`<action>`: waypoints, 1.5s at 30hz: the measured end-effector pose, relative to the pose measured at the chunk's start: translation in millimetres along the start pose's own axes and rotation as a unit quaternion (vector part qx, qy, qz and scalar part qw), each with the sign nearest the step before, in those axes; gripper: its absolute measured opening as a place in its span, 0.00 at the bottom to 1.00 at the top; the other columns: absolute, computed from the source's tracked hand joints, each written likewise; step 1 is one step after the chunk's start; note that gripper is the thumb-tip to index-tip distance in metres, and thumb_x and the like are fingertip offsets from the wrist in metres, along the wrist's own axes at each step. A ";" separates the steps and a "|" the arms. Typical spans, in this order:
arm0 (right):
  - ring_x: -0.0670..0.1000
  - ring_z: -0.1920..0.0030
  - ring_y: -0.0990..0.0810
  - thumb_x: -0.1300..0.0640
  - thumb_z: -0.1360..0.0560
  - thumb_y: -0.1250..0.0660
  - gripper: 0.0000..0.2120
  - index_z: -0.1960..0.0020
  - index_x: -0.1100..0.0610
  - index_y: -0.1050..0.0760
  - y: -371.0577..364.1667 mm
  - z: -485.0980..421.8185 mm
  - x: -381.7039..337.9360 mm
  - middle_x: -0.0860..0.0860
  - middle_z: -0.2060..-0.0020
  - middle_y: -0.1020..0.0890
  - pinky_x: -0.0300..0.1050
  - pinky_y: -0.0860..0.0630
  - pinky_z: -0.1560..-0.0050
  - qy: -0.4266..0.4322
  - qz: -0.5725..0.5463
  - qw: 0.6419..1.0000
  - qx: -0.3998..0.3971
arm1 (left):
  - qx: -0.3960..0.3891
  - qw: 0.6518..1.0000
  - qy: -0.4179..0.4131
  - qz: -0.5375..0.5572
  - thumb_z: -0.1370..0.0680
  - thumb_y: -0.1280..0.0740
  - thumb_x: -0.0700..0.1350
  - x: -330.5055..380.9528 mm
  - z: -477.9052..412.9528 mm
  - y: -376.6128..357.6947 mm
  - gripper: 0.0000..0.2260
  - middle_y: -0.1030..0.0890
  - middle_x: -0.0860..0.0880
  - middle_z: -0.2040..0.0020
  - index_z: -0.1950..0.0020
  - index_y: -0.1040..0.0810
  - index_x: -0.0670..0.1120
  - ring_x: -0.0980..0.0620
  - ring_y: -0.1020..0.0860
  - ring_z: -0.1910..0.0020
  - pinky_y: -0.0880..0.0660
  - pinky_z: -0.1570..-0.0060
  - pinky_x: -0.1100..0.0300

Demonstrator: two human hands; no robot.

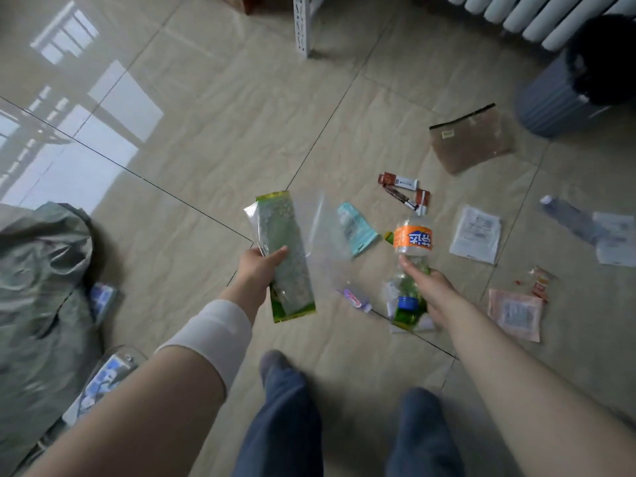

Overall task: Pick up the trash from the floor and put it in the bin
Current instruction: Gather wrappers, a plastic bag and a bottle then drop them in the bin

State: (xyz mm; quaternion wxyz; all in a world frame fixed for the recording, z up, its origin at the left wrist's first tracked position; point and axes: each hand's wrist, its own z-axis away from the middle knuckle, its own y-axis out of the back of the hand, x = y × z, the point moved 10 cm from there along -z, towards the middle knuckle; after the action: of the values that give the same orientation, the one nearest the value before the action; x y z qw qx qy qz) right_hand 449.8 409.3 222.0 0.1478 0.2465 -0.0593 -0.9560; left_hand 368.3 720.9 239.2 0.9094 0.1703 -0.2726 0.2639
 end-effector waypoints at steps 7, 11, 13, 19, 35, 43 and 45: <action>0.54 0.43 0.21 0.40 0.33 0.30 0.29 0.38 0.57 0.26 -69.1 3.1 -53.1 0.54 0.45 0.18 0.50 0.25 0.40 0.018 -0.045 0.999 -0.004 | -0.019 0.999 0.001 -0.041 0.27 0.29 0.43 66.2 -44.1 42.7 0.07 0.20 0.46 0.62 0.59 0.24 0.40 0.49 0.21 0.66 0.23 0.58 0.55; 0.53 0.48 0.20 0.42 0.31 0.30 0.21 0.45 0.54 0.23 -66.0 -5.5 -88.7 0.53 0.49 0.17 0.46 0.24 0.47 0.026 -0.075 0.997 0.020 | -0.044 0.997 -0.016 -0.069 0.27 0.30 0.43 125.5 -68.4 21.6 0.07 0.21 0.45 0.62 0.60 0.24 0.40 0.47 0.22 0.65 0.22 0.59 0.55; 0.54 0.46 0.20 0.41 0.31 0.30 0.19 0.48 0.53 0.24 -62.7 -17.4 -104.7 0.55 0.47 0.18 0.49 0.25 0.42 0.015 -0.080 0.996 0.031 | -0.052 0.995 -0.026 -0.083 0.27 0.29 0.42 155.2 -84.7 7.4 0.08 0.21 0.46 0.63 0.63 0.25 0.42 0.49 0.22 0.67 0.21 0.66 0.60; 0.54 0.48 0.20 0.40 0.33 0.30 0.30 0.39 0.57 0.27 -66.4 -57.7 -164.0 0.55 0.47 0.19 0.47 0.23 0.54 -0.017 -0.102 0.994 0.032 | -0.049 0.993 -0.039 -0.104 0.27 0.30 0.41 225.8 -132.7 -25.7 0.05 0.22 0.49 0.66 0.57 0.24 0.40 0.53 0.23 0.70 0.27 0.80 0.69; 0.56 0.44 0.21 0.38 0.33 0.30 0.27 0.43 0.56 0.26 -28.4 -154.2 -380.3 0.56 0.45 0.20 0.55 0.26 0.38 -0.033 -0.192 0.971 0.141 | -0.123 0.973 -0.032 -0.190 0.27 0.30 0.41 450.4 -262.7 -189.8 0.08 0.22 0.47 0.64 0.65 0.27 0.44 0.44 0.21 0.60 0.21 0.55 0.50; 0.57 0.43 0.22 0.42 0.33 0.28 0.38 0.31 0.59 0.37 39.6 -180.0 -431.8 0.58 0.40 0.23 0.54 0.25 0.39 -0.043 -0.316 0.930 0.183 | -0.168 0.948 -0.065 -0.262 0.27 0.30 0.39 531.3 -265.6 -330.7 0.05 0.24 0.49 0.65 0.55 0.25 0.41 0.45 0.23 0.57 0.23 0.49 0.50; 0.57 0.42 0.23 0.42 0.33 0.28 0.38 0.31 0.59 0.37 63.7 -184.7 -437.0 0.58 0.40 0.23 0.55 0.26 0.38 -0.045 -0.340 0.919 0.197 | -0.189 0.937 -0.072 -0.283 0.27 0.30 0.39 539.6 -258.1 -374.9 0.07 0.22 0.46 0.61 0.53 0.25 0.42 0.45 0.22 0.55 0.24 0.48 0.50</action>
State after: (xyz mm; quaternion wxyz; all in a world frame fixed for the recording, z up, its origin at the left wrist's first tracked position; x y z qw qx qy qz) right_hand 921.0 477.6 271.2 -0.2403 0.2331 -0.1653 -0.9277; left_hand 1072.0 745.9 288.2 0.9400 0.0834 -0.3226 -0.0738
